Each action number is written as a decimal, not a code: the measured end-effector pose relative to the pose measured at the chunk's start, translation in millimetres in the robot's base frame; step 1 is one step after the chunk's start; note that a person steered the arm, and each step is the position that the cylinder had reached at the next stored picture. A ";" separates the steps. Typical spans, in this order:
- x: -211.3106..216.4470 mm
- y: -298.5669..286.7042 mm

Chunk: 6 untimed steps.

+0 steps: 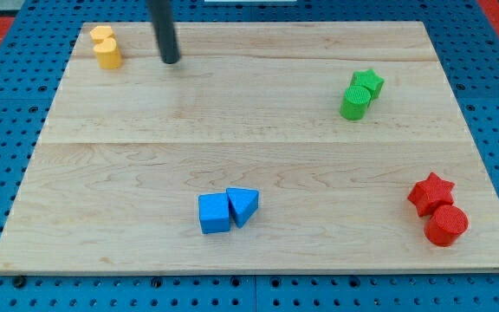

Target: Separate the green blocks from each other

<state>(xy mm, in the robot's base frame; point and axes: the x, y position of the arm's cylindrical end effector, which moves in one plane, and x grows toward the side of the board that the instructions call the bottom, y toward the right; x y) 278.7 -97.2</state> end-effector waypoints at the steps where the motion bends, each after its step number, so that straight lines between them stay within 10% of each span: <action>1: -9.7 103.2; 3: -14.6 314.6; 5: 86.5 279.2; 6: 62.1 197.1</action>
